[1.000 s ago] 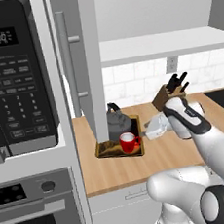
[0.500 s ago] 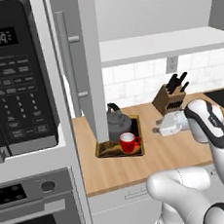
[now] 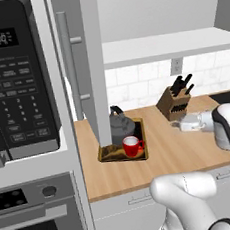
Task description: Pick the kettle from the counter and place it on the tray. Then pick the mug from the cabinet and place it on the tray. Then close the cabinet doors.
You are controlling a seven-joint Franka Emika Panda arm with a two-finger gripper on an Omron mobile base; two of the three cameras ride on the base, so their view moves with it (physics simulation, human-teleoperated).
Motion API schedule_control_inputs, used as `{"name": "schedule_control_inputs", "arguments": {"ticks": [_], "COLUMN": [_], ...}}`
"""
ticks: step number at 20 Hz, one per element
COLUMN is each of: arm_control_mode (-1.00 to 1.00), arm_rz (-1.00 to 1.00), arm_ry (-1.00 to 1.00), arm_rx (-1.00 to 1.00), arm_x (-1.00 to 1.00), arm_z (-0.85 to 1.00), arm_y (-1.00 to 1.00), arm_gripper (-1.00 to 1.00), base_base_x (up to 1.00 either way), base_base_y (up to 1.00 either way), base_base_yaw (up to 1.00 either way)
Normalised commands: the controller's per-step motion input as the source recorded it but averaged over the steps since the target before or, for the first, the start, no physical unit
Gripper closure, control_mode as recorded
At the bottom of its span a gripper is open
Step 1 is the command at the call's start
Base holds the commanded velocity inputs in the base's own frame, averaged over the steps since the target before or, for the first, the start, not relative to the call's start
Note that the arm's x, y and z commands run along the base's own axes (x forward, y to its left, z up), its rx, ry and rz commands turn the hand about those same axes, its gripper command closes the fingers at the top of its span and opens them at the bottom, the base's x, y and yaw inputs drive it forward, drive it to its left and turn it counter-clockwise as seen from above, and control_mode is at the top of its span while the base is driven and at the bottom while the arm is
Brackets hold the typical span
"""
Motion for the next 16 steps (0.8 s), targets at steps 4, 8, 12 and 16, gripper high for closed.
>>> {"name": "schedule_control_inputs", "arguments": {"ticks": [4, 8, 12, 16], "arm_control_mode": [-1.00, -1.00, -1.00, -1.00], "arm_rz": [-0.09, -0.08, -0.06, 0.00], "arm_ry": [0.00, 0.00, 0.00, 0.00], "arm_rx": [0.07, 0.01, 0.01, 0.09], "arm_x": [-0.16, -0.14, -0.02, -0.04], "arm_z": [0.05, 0.14, 0.32, 0.28], "arm_y": [-0.54, -0.48, -0.50, -0.59], "arm_gripper": [-1.00, -1.00, -1.00, -1.00], "base_base_x": [0.00, 0.00, 0.00, 0.00], "base_base_y": [0.00, 0.00, 0.00, 0.00], "base_base_yaw": [0.00, 0.00, 0.00, 0.00]}}
